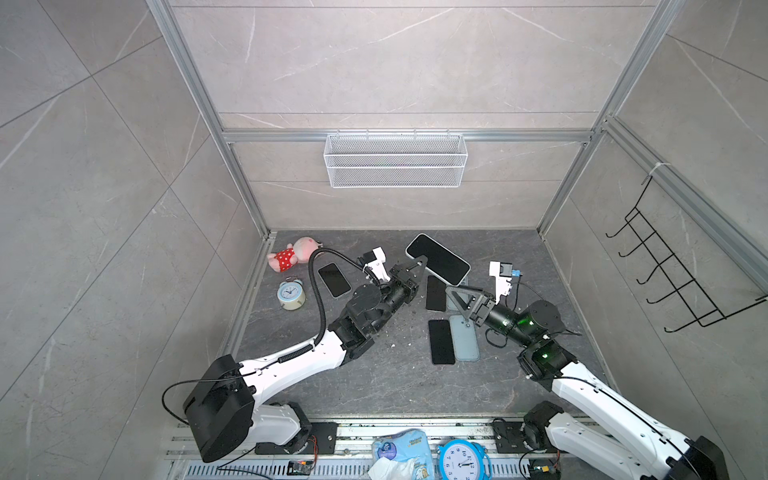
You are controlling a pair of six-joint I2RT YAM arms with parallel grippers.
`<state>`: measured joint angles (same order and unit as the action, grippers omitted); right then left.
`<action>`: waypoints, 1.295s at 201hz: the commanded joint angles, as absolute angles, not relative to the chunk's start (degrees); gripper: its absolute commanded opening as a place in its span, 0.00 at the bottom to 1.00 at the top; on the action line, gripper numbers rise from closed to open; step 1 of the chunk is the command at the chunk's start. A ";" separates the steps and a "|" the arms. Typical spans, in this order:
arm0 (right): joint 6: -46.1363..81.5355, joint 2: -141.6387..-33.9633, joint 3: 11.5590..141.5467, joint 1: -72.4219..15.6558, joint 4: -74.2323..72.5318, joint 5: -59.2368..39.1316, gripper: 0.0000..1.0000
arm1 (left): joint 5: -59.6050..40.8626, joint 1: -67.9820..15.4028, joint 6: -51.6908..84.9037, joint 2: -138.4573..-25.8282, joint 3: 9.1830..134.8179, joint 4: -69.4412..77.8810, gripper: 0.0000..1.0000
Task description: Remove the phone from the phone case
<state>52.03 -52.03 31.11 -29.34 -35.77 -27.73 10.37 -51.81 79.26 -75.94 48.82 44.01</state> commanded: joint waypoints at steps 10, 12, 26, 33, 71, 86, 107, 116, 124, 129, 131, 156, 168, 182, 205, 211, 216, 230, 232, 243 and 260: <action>57.30 -54.11 31.90 -29.44 -42.85 -30.43 0.60 | 10.94 -51.61 77.78 -73.30 49.46 50.80 0.00; 57.35 -54.20 31.90 -29.44 -42.88 -30.42 0.59 | 10.87 -51.66 77.72 -73.28 49.48 50.80 0.00; 57.65 -54.72 31.88 -29.43 -43.43 -30.24 0.51 | 10.77 -51.59 77.52 -73.07 49.48 50.80 0.00; 57.74 -54.88 31.90 -29.44 -43.50 -30.16 0.47 | 10.80 -51.63 77.43 -72.94 49.34 50.69 0.00; 58.25 -55.79 31.39 -29.44 -44.44 -29.62 0.23 | 10.55 -51.60 77.21 -72.86 49.38 50.71 0.00; 58.27 -56.24 31.17 -29.40 -44.97 -29.62 0.18 | 10.56 -51.56 77.33 -72.95 49.47 50.64 0.00; 57.30 -56.60 31.01 -29.45 -44.16 -29.64 0.10 | 10.14 -51.57 77.43 -73.10 50.01 49.86 0.00; 56.47 -56.39 30.91 -29.44 -43.38 -29.45 0.07 | 9.94 -51.57 77.51 -73.04 50.27 49.42 0.00; 55.69 -56.30 30.89 -29.44 -42.84 -29.40 0.06 | 9.93 -51.51 77.52 -72.91 50.28 49.10 0.00; 55.22 -56.34 30.86 -29.44 -42.50 -29.36 0.05 | 9.93 -51.54 77.65 -72.84 50.32 48.93 0.00; 55.02 -56.27 30.83 -29.44 -42.35 -29.36 0.05 | 9.93 -51.58 77.62 -72.75 50.35 48.82 0.00; 48.39 -57.17 31.12 -29.44 -36.62 -30.23 0.07 | 9.51 -51.33 77.78 -71.93 51.10 46.42 0.00; 44.84 -57.84 30.81 -29.44 -34.22 -30.72 0.09 | 9.33 -51.19 77.25 -71.22 51.91 44.08 0.00; 41.59 -58.65 30.06 -29.47 -32.93 -30.94 0.11 | 9.49 -51.05 76.73 -70.54 52.73 41.72 0.00; 38.63 -59.15 27.56 -29.40 -35.40 -29.98 0.12 | 9.49 -50.37 77.62 -70.51 53.28 39.78 0.00; 38.00 -59.15 26.80 -29.44 -36.34 -29.53 0.12 | 9.37 -50.19 77.93 -70.70 53.43 39.66 0.00; 37.38 -59.17 26.23 -29.44 -37.06 -29.22 0.12 | 9.24 -50.05 78.19 -70.94 53.56 39.57 0.00; 36.18 -59.63 25.24 -29.47 -38.14 -28.61 0.12 | 9.06 -49.92 78.83 -71.69 53.92 39.74 0.00; 36.07 -59.66 25.23 -29.45 -38.14 -28.40 0.12 | 8.97 -49.92 78.86 -71.78 54.04 39.77 0.00; 35.33 -59.97 25.11 -29.44 -38.13 -27.95 0.12 | 8.63 -49.68 79.43 -72.31 54.35 39.73 0.00; 34.29 -60.29 24.74 -29.48 -37.99 -26.85 0.12 | 8.14 -49.31 80.15 -72.98 54.76 40.36 0.00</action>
<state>44.03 -58.43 27.42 -29.63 -43.94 -30.06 8.36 -49.98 79.44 -74.35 48.95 34.09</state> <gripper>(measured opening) 0.154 0.118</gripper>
